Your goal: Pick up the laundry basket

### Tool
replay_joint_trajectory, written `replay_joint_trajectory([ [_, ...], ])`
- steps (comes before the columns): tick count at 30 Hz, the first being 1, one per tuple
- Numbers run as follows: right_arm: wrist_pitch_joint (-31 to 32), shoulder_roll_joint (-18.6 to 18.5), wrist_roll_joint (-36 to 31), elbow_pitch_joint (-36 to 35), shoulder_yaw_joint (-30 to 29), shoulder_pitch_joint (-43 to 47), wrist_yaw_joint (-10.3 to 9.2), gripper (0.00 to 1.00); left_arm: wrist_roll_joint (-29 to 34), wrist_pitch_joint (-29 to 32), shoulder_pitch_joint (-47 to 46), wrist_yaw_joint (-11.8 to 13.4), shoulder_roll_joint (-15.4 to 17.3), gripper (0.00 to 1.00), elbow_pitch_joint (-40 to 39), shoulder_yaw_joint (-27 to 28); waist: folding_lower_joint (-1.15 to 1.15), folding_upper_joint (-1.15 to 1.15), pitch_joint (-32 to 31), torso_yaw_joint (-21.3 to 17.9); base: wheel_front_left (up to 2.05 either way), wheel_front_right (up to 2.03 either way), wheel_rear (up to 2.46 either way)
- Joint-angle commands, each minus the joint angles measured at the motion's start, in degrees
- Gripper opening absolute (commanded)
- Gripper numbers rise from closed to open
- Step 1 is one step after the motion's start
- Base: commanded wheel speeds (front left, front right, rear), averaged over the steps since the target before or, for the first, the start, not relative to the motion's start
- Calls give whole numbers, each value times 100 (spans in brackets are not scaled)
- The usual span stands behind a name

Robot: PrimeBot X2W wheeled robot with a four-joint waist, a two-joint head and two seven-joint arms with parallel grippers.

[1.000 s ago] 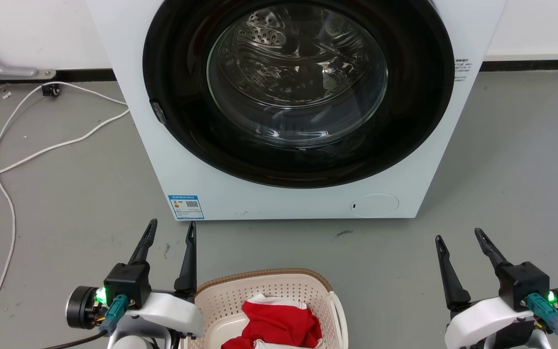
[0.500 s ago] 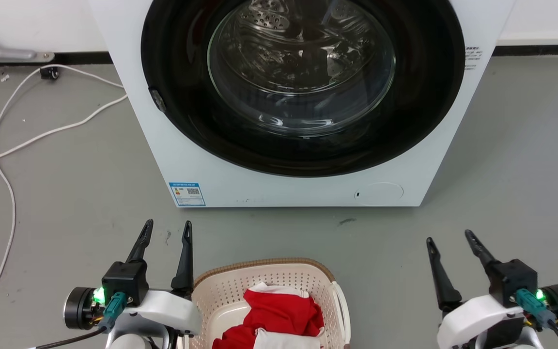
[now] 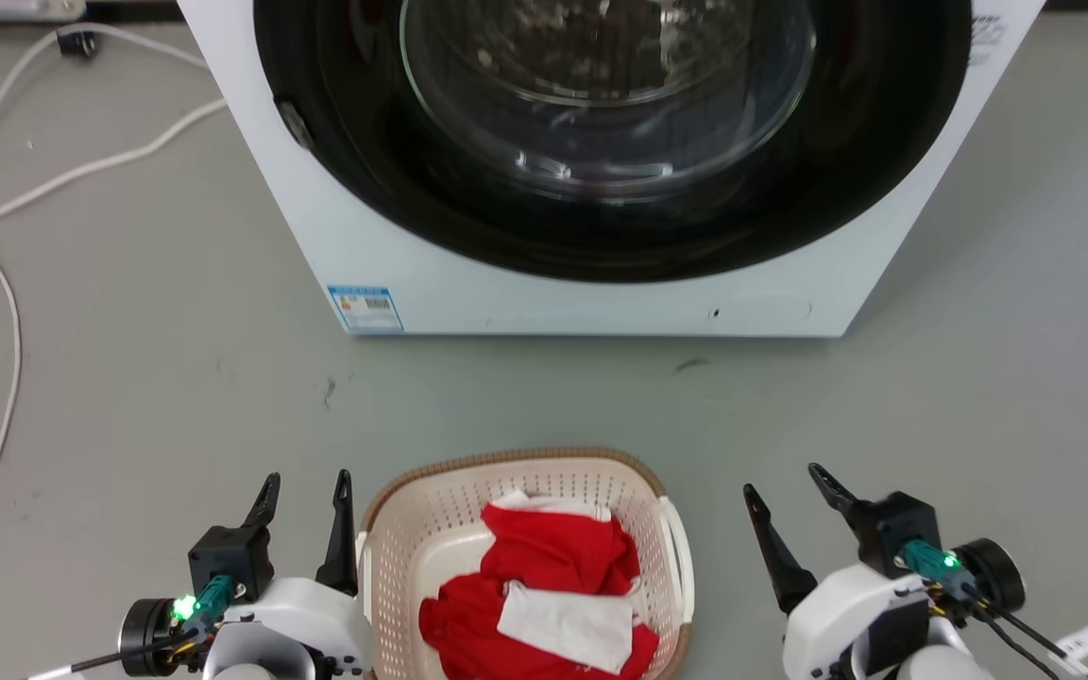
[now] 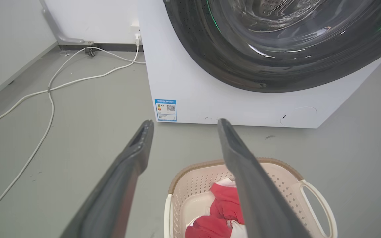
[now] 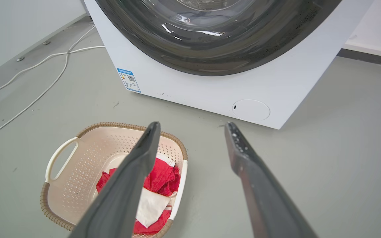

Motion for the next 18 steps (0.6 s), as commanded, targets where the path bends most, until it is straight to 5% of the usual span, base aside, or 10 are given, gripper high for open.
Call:
replay_joint_trajectory([
  [1,-23,12,52,242,83,-232,-2,100,-66,-14,-150,-17,-1,100,197,56,0,0,296,25,0,0,0],
  [18,271,8,541,2527,992,-1893,-2,100,-321,-14,-1425,-185,325,100,2451,310,0,0,1740,-152,0,0,0],
])
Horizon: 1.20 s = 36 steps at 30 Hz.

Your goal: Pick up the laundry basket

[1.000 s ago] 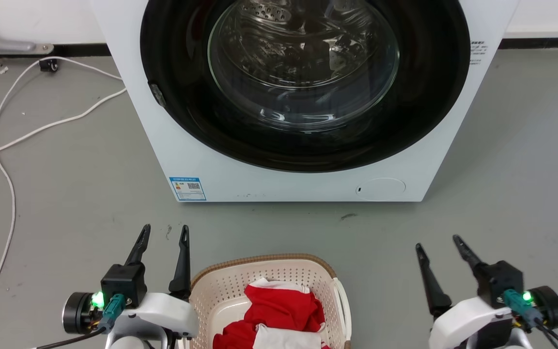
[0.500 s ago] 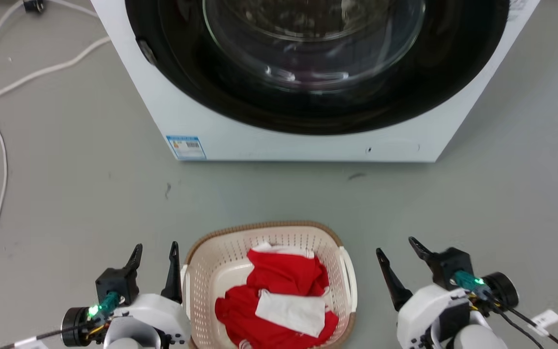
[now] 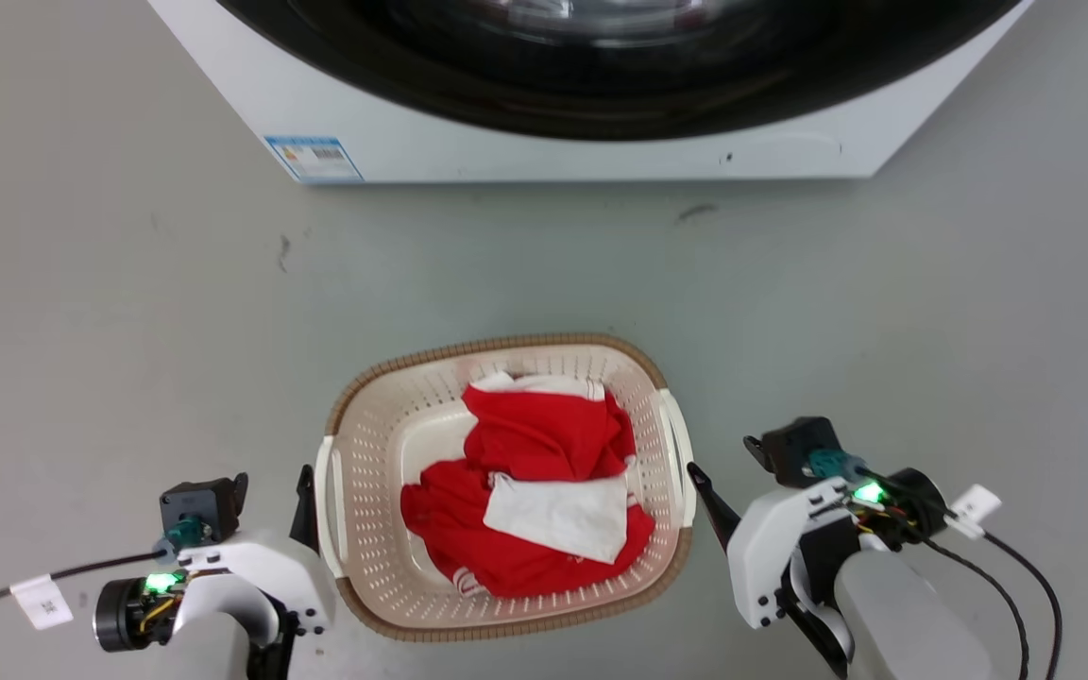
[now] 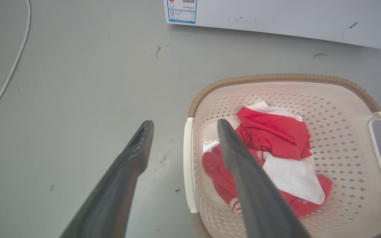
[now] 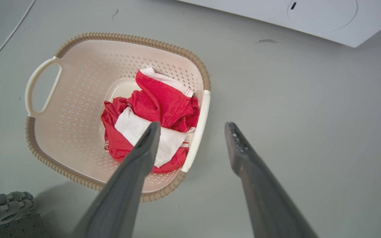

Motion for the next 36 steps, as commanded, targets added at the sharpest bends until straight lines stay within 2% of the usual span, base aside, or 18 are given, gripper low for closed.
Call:
replay_joint_trajectory([
  [1,60,5,77,163,92,-205,-2,100,-16,-14,-180,-34,89,100,194,5,-1,0,266,-80,0,0,0],
  [8,272,8,324,806,569,-855,-2,100,-74,-14,-722,-109,276,100,1117,-49,-1,0,789,-182,0,0,0],
  [18,591,6,721,1360,1131,-1669,-2,100,-264,-12,-1495,-185,301,100,2074,-100,-1,0,1480,-186,0,0,0],
  [25,632,5,884,1641,1229,-2209,-2,100,-348,-13,-1957,-199,354,100,2283,-134,-1,0,1957,-135,0,0,0],
  [36,726,5,1148,2024,1557,-2651,-2,100,-384,-12,-2292,-213,270,100,2366,-239,-1,0,2274,24,0,0,0],
])
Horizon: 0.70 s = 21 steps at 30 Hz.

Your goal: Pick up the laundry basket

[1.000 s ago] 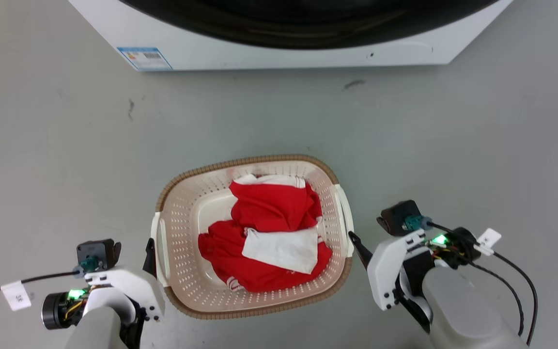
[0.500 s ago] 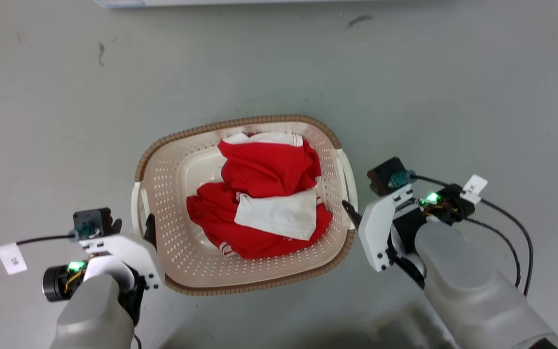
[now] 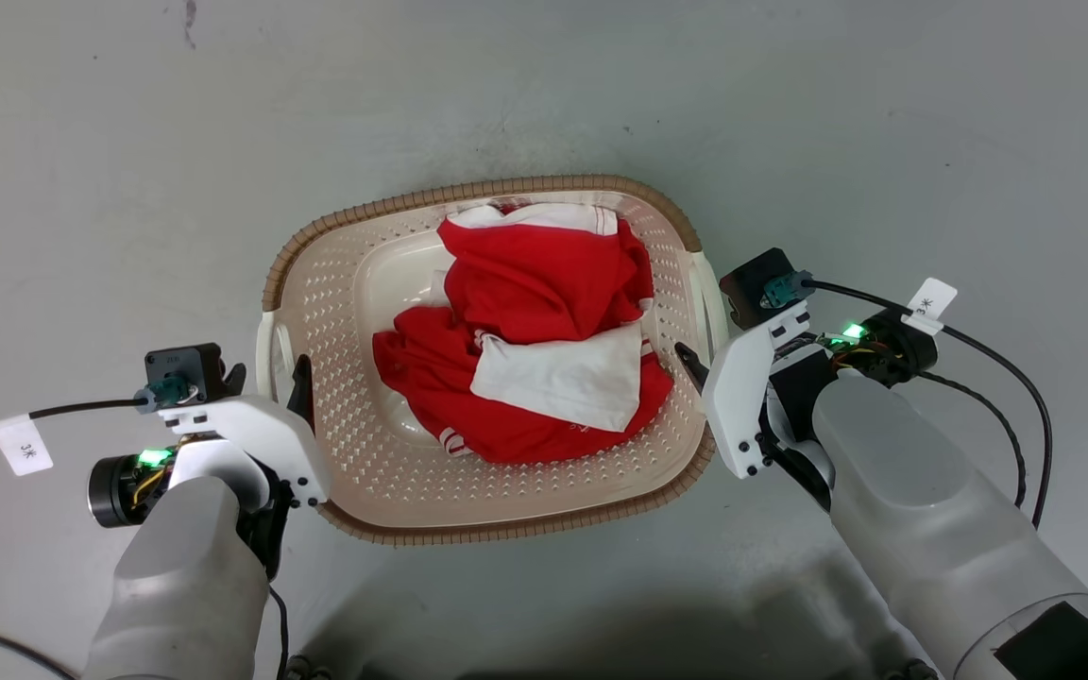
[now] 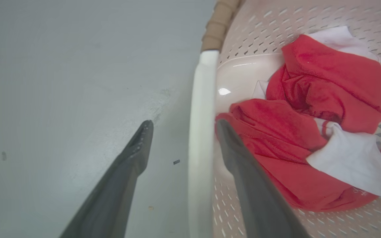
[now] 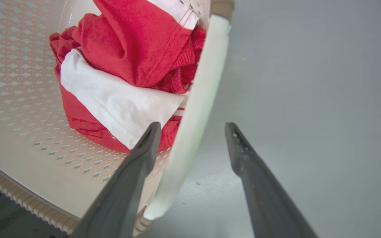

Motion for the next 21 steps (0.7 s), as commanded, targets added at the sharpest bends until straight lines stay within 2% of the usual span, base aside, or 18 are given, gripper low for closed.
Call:
replay_joint_trajectory([
  [1,15,3,78,65,51,-102,-2,100,-38,-11,-101,-18,-12,100,31,-28,-1,0,73,41,0,0,0],
  [8,164,4,385,131,334,-140,-2,100,-91,-12,-225,-29,-94,100,102,-129,-1,0,205,92,0,0,0],
  [9,189,3,423,173,361,-162,-2,100,-90,-12,-232,-31,-95,74,119,-145,-1,0,222,89,0,0,0],
  [10,215,1,447,191,402,-170,-2,84,-104,-11,-244,-32,-92,39,133,-158,-1,0,236,88,0,0,0],
  [11,230,3,513,189,433,-174,-2,27,-126,-11,-257,-32,-94,0,142,-168,-1,0,251,89,0,0,0],
  [12,229,3,558,187,465,-175,-2,0,-137,-12,-269,-35,-97,0,153,-183,-1,0,266,88,0,0,0],
  [21,241,3,826,258,827,-191,9,0,-367,1,-317,-31,-178,0,178,-348,-1,0,263,71,0,0,0],
])
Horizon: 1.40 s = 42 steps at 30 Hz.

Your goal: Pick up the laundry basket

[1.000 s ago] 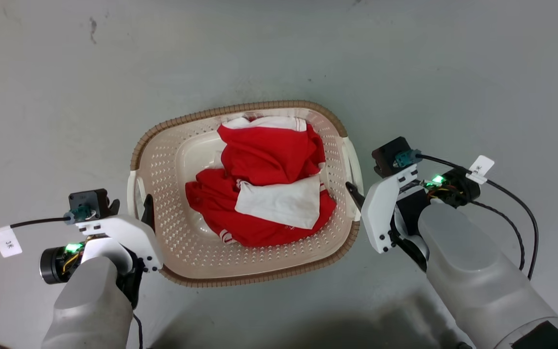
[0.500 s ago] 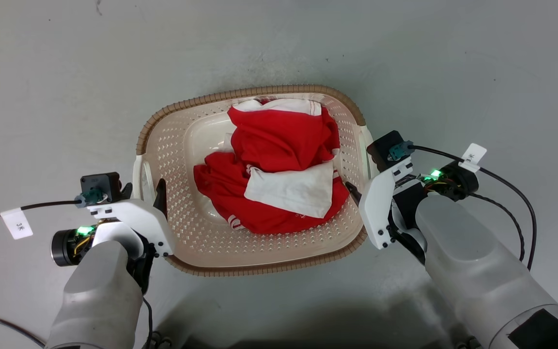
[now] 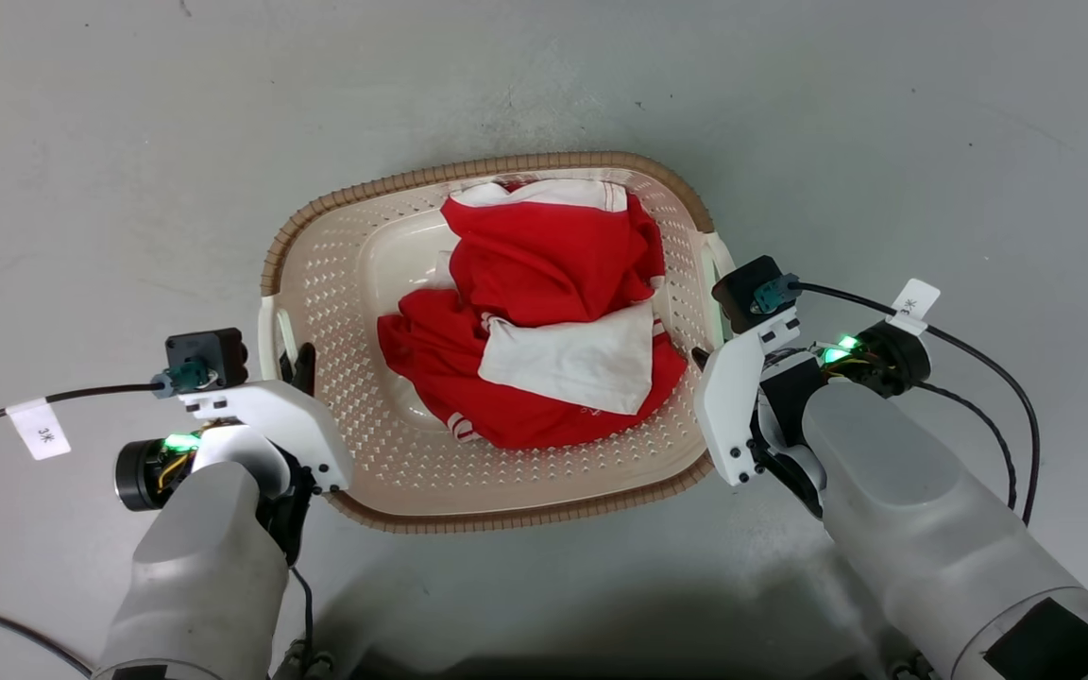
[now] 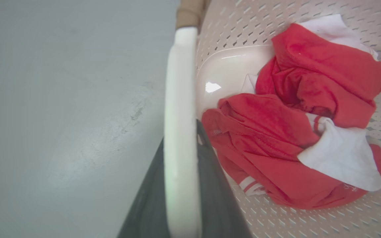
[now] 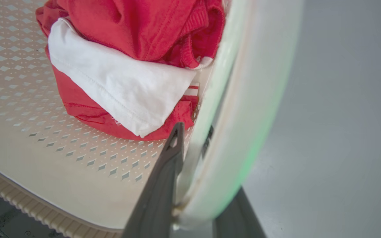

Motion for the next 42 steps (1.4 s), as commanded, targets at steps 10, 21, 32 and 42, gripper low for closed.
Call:
replay_joint_trajectory([
  [10,52,31,314,95,315,-24,42,0,-262,140,-41,11,-95,0,12,-541,0,0,-315,10,0,0,0],
  [21,424,61,941,294,441,176,46,0,-600,704,60,0,-307,0,21,-1240,0,0,-1229,-63,0,0,0],
  [32,1344,102,1811,237,721,566,48,0,-1122,1569,267,-14,-432,0,4,-1814,0,0,-2337,-217,0,0,0],
  [42,2221,121,2497,267,1005,823,51,0,-1593,2273,508,-21,-459,0,-35,-2174,0,0,-3286,-276,0,0,0],
])
